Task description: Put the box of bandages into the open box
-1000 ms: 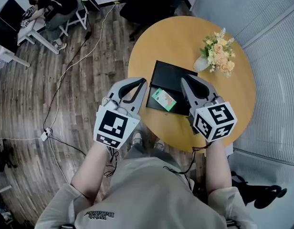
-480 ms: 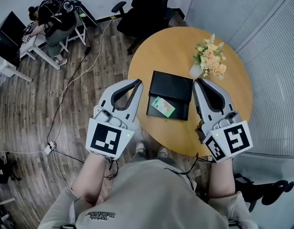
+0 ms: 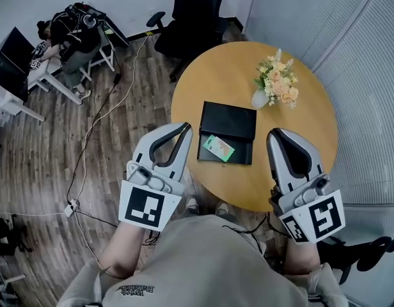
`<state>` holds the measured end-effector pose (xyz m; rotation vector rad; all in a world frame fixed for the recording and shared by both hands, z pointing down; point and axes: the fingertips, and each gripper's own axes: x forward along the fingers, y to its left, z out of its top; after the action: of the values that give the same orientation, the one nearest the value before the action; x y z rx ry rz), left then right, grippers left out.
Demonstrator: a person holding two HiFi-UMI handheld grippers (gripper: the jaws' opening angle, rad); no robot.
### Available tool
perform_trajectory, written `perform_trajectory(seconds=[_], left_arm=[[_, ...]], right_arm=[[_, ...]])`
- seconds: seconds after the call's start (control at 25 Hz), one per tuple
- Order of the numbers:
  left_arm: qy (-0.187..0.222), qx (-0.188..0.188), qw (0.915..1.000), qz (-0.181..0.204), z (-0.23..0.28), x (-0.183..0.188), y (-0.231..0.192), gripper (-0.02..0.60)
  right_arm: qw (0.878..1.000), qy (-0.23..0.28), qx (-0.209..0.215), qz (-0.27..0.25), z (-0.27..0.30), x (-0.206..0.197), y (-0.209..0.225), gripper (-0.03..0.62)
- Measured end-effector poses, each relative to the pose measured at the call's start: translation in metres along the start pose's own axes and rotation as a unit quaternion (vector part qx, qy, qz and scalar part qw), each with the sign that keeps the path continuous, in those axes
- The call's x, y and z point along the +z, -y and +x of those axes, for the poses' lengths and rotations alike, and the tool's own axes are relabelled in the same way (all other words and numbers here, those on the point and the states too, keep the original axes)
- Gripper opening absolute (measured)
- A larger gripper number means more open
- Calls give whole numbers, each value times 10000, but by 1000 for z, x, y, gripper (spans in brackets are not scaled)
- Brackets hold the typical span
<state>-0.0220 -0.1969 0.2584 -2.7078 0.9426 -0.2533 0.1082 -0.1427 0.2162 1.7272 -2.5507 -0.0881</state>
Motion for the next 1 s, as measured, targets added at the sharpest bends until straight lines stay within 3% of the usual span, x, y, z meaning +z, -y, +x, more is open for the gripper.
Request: perform_trajectory(seconds=[0.24,0.56,0.76,1.0], left_arm=[[-115,-102,9995,-290,-5,-12,12,23],[-288,-210,9991,-244,-2,-23,27,23],[-327,-197,9990,-214,-6,-20,28,23],[-298,-247,9990,-212,-9,-16,31,23]], right_arm=[[9994,-158,-62,292,-10,-22,-6,40],[9981,-537,34,315,-12,-56,-1,37],[9982,-417,27,424,-12,-50,0,36],[9992,-372,67,162,-15,-43,-2,35]])
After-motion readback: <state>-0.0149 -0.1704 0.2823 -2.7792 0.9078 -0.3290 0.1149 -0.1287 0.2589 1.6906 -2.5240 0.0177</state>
